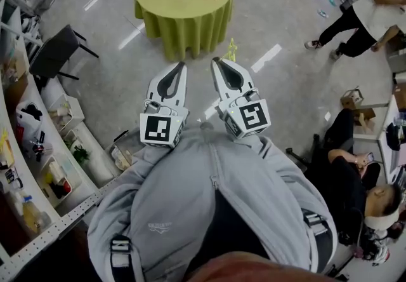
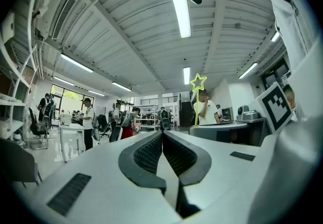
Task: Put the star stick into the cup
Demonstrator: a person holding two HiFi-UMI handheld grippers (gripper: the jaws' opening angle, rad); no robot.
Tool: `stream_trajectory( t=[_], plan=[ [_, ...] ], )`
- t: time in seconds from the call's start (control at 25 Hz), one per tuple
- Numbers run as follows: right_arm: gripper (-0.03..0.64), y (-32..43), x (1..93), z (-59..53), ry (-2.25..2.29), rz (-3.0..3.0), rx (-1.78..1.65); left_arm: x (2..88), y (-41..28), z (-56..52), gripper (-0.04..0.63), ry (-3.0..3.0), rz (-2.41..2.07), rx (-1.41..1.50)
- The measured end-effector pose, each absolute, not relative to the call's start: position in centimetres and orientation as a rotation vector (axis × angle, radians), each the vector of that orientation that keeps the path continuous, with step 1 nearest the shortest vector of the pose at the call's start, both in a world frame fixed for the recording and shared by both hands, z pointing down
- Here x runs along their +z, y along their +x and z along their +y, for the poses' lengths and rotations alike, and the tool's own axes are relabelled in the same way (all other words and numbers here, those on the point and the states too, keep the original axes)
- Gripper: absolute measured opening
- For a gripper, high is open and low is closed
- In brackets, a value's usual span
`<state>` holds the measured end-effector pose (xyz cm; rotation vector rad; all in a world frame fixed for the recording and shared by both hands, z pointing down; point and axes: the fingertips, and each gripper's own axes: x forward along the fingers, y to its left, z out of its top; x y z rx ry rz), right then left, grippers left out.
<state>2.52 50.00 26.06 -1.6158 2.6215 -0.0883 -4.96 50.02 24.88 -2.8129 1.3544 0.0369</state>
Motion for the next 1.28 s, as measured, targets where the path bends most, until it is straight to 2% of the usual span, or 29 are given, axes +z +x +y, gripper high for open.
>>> stream_trajectory(
  t=[0.64, 1.28],
  plan=[
    [0.034, 2.8, 29.2, 44.6, -1.507, 2.636, -0.209, 28.4, -7.9, 44.1, 0.02, -2.783, 1.531, -0.002],
    [0.034, -3.6, 30.3, 24.1, -1.594, 2.628, -0.231, 28.8, -11.9, 23.4, 0.019, -2.876, 1.344, 0.041]
  ],
)
